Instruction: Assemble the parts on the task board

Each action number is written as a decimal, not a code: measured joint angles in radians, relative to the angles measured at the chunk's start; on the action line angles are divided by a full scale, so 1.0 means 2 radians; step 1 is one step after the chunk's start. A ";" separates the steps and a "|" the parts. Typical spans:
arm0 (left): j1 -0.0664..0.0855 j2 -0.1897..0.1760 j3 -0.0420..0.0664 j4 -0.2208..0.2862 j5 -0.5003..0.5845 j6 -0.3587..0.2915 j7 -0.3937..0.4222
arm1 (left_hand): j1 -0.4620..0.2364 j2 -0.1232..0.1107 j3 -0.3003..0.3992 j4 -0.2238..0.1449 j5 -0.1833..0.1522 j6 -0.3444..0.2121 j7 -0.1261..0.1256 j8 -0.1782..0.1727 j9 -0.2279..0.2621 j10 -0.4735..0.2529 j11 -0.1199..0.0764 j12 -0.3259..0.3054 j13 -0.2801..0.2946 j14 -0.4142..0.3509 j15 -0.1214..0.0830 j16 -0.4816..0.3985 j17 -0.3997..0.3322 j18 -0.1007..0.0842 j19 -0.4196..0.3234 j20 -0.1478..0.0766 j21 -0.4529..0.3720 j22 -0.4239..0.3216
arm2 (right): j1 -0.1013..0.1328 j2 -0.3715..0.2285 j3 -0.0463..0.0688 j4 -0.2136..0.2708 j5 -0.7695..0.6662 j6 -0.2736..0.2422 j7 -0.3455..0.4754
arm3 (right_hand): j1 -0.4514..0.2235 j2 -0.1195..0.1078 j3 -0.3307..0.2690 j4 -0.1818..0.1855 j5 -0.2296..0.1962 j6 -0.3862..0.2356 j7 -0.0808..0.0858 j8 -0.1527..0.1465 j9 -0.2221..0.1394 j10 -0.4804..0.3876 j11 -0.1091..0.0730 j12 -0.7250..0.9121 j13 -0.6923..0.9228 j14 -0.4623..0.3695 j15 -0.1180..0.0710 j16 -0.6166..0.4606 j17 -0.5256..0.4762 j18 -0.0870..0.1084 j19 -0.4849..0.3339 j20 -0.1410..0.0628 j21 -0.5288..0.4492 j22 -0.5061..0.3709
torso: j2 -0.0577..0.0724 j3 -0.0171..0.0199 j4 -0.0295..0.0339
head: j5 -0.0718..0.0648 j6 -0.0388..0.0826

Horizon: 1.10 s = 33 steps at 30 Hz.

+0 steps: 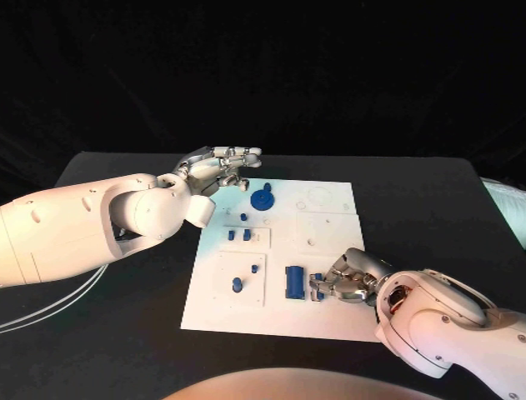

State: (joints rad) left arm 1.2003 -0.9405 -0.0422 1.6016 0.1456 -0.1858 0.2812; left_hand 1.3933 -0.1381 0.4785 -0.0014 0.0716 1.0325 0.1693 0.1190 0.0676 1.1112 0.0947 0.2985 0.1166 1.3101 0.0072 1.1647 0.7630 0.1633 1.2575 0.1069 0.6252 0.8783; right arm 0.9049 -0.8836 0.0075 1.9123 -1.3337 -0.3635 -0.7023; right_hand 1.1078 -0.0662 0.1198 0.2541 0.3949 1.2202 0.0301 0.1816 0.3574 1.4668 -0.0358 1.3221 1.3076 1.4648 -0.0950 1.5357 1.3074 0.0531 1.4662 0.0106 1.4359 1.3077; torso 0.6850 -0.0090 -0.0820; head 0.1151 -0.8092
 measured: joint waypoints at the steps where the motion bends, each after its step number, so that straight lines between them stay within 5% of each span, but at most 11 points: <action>1: 0.000 0.000 0.000 0.000 0.000 0.000 0.000 | 0.000 0.000 0.000 0.000 0.000 0.000 0.000 0.000 0.000 0.000 0.000 0.000 0.000 0.000 0.000 0.000 0.000 0.000 0.000 0.000 0.000 0.000 | 0.000 0.000 0.000 0.000 0.000 0.000 0.000 | -0.002 0.000 -0.004 0.004 0.000 0.000 0.000 0.002 0.001 0.000 0.000 0.002 0.000 -0.001 -0.001 0.000 0.000 0.000 0.000 0.000 0.000 0.000 | 0.000 0.0000 0.0000 | 0.000 0.000; 17: 0.000 -0.001 0.000 0.000 0.000 0.001 -0.001 | 0.000 0.000 0.000 0.000 0.000 0.000 0.000 0.000 0.000 0.000 0.000 0.000 0.000 0.000 0.000 0.000 0.000 0.000 0.000 0.000 0.000 0.000 | 0.000 -0.004 0.000 0.001 -0.014 0.001 0.000 | -0.019 0.004 -0.045 0.017 -0.027 0.002 -0.002 0.008 0.009 0.000 0.000 0.004 0.000 0.001 -0.003 0.000 0.000 0.000 -0.002 -0.002 0.000 0.000 | 0.000 0.0003 -0.0001 | -0.001 0.000; 22: 0.000 -0.001 0.000 0.000 0.000 0.001 -0.001 | 0.000 0.000 0.000 0.000 0.000 0.000 0.000 0.000 0.000 0.000 0.000 0.000 0.000 0.000 0.000 0.000 0.000 0.000 0.000 0.000 0.000 0.000 | 0.000 -0.008 0.000 0.003 -0.016 0.003 0.001 | 0.000 0.003 -0.054 0.007 -0.042 0.002 -0.002 0.010 0.012 0.000 0.000 0.004 0.000 0.001 -0.003 0.000 0.000 0.000 0.000 -0.003 0.000 0.000 | 0.000 0.0005 -0.0002 | -0.002 0.000; 26: 0.000 -0.001 0.000 0.000 0.000 0.001 -0.001 | 0.000 0.000 0.000 0.000 0.000 0.000 0.000 0.000 0.000 0.000 0.000 0.000 0.000 0.000 0.000 0.000 0.000 0.000 0.000 0.000 0.000 0.000 | 0.000 -0.011 0.000 0.004 -0.017 0.006 0.003 | 0.041 0.004 -0.054 -0.017 -0.079 -0.003 -0.001 0.012 0.014 0.000 0.000 0.000 0.000 0.001 -0.003 0.000 0.000 0.000 0.000 -0.003 0.000 0.000 | 0.000 0.0006 -0.0003 | -0.002 0.000; 31: 0.000 -0.001 0.000 -0.001 0.000 0.001 -0.001 | 0.000 0.000 0.000 0.000 0.000 0.000 0.000 0.000 0.000 0.000 0.000 0.000 0.000 0.000 0.000 0.000 0.000 0.000 0.000 0.000 0.000 0.000 | 0.000 -0.022 0.000 0.001 -0.013 0.000 0.018 | 0.056 0.005 -0.059 -0.026 -0.084 -0.037 0.010 -0.003 0.009 -0.001 0.002 -0.018 0.001 0.001 -0.002 -0.004 0.000 0.000 0.000 -0.003 -0.008 0.000 | -0.001 0.0003 -0.0006 | -0.003 0.000; 33: 0.000 -0.001 0.000 -0.003 0.000 0.001 -0.001 | 0.000 0.000 0.000 0.000 0.000 0.000 0.000 0.000 0.000 0.000 0.000 0.000 0.000 0.000 0.000 0.000 0.000 0.000 0.000 0.000 0.000 0.000 | 0.001 -0.029 0.000 -0.004 0.001 -0.010 0.040 | 0.064 0.006 -0.062 -0.029 -0.077 -0.056 0.020 -0.016 0.003 -0.001 0.012 -0.036 0.003 0.001 0.005 -0.010 0.000 0.000 0.000 0.001 -0.016 0.000 | -0.001 0.0003 -0.0007 | -0.003 0.001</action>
State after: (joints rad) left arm 1.2000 -0.9417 -0.0422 1.5952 0.1451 -0.1836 0.2788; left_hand 1.3934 -0.1381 0.4785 -0.0014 0.0716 1.0325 0.1693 0.1190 0.0676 1.1113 0.0946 0.2984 0.1165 1.3101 0.0071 1.1647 0.7626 0.1634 1.2576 0.1069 0.6253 0.8779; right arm 0.9072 -0.9425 0.0071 1.9037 -1.3320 -0.3830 -0.6222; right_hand 1.2352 -0.0551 -0.0040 0.1954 0.2404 1.1079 0.0699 0.1495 0.3644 1.4651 -0.0122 1.2503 1.3133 1.4665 -0.0844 1.5156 1.3080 0.0532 1.4660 0.0116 1.4049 1.3074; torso 0.6828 -0.0083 -0.0833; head 0.1088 -0.8067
